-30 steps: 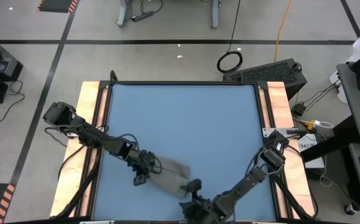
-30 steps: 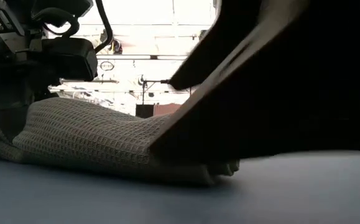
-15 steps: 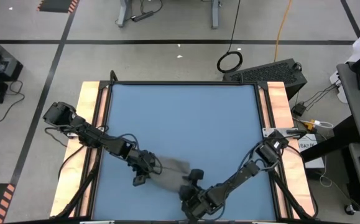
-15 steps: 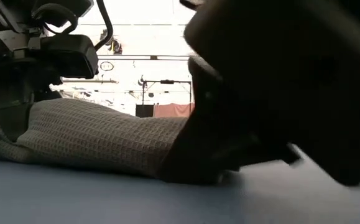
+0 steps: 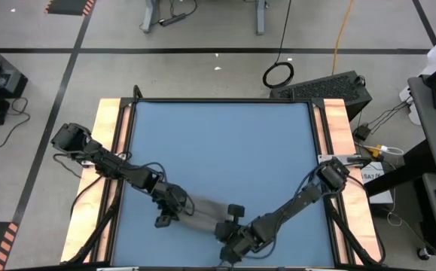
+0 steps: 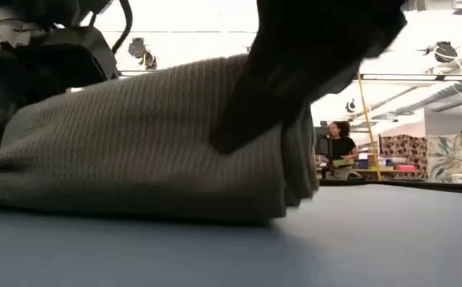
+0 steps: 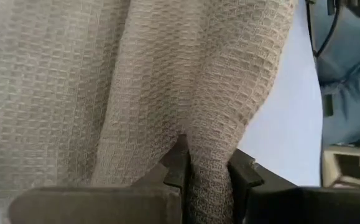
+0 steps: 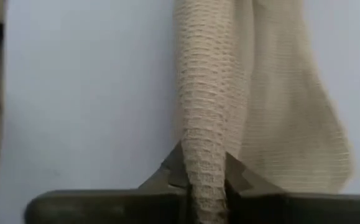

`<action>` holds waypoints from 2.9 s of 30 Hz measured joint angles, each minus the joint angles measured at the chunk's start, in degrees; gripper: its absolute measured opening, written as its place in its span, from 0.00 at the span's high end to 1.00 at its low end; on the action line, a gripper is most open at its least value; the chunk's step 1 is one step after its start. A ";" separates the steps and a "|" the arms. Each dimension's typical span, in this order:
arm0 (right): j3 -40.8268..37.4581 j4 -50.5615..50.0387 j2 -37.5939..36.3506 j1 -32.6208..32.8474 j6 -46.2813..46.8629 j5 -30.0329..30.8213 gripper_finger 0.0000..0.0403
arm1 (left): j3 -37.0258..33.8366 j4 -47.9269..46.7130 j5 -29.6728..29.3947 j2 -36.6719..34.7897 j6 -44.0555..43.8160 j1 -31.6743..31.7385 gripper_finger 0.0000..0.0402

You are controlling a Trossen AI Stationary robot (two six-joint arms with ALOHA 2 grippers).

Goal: Roll towel
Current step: Roll the gray towel

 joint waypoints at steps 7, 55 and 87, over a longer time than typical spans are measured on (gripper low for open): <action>-0.02 -2.64 -3.76 -5.52 2.14 -12.93 0.92 | 0.00 -0.82 -4.94 -0.22 4.30 -1.39 0.79; -8.00 7.38 -9.29 -11.19 12.07 -22.94 0.98 | -0.07 6.42 -57.23 0.63 15.09 -22.11 0.43; -7.94 5.99 -10.45 -0.76 -2.89 -11.95 0.66 | 2.93 8.42 -5.73 3.09 9.43 3.21 0.95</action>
